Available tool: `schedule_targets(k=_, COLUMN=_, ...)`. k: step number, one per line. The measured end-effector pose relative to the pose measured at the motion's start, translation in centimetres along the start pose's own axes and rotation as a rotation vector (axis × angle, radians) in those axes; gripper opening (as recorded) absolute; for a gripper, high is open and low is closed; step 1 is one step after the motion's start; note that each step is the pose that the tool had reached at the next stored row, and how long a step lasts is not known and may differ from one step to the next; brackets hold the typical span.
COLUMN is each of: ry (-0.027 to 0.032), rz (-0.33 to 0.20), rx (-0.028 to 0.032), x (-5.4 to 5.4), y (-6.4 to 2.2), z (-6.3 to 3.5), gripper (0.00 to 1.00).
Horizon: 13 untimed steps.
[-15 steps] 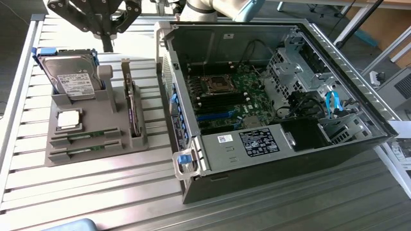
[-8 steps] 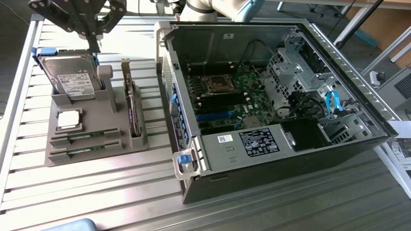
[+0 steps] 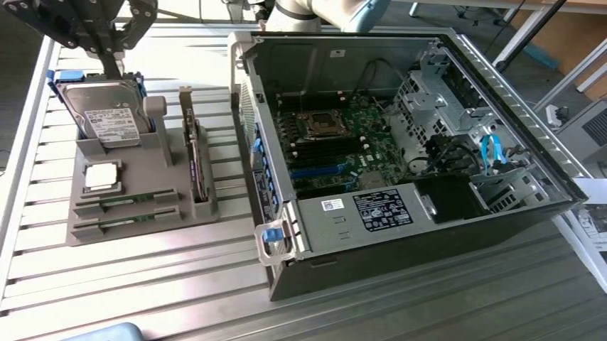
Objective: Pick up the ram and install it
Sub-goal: 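Reach for the ram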
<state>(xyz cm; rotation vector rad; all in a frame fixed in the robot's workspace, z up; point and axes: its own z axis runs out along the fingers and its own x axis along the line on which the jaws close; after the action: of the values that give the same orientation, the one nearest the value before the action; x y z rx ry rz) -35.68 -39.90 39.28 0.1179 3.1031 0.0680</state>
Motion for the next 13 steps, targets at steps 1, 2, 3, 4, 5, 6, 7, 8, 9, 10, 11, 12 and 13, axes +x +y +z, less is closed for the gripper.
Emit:
schedule_targets(k=1, ry=0.0000, rz=0.000, rx=0.0000, x=0.19, y=-0.01, z=-0.01, gripper=0.11)
schedule_targets(k=2, ry=0.0001, rz=0.000, rx=0.0001, x=0.25, y=-0.02, z=-0.01, gripper=0.11)
schedule_targets(k=3, ry=0.0001, rz=0.000, rx=0.0000, x=0.25, y=-0.02, z=-0.01, gripper=0.11)
schedule_targets(k=4, ry=0.0001, rz=0.000, rx=0.0000, x=0.25, y=-0.02, z=-0.01, gripper=0.11)
schedule_targets(k=5, ry=0.0000, rz=0.000, rx=0.0000, x=0.25, y=-0.02, z=-0.01, gripper=0.11)
schedule_targets(k=6, ry=0.0001, rz=0.000, rx=0.0000, x=0.25, y=-0.03, z=-0.01, gripper=0.11)
schedule_targets(k=7, ry=0.0000, rz=0.000, rx=0.0000, x=0.25, y=-0.09, z=-0.01, gripper=0.11)
schedule_targets(k=8, ry=0.0001, rz=0.000, rx=0.0000, x=0.24, y=-0.16, z=-0.02, gripper=0.11)
schedule_targets(k=9, ry=0.0000, rz=0.000, rx=0.0000, x=0.23, y=-0.27, z=-0.02, gripper=0.11)
schedule_targets(k=10, ry=0.0002, rz=0.000, rx=0.0000, x=0.23, y=-0.43, z=-0.03, gripper=0.11)
schedule_targets(k=11, ry=0.0000, rz=0.000, rx=0.0000, x=0.21, y=-0.58, z=-0.03, gripper=0.11)
schedule_targets(k=12, ry=0.0001, rz=0.000, rx=0.0000, x=0.20, y=-0.75, z=-0.04, gripper=0.11)
schedule_targets(k=13, ry=0.0000, rz=0.000, rx=-0.0001, x=0.19, y=-0.92, z=-0.04, gripper=0.11)
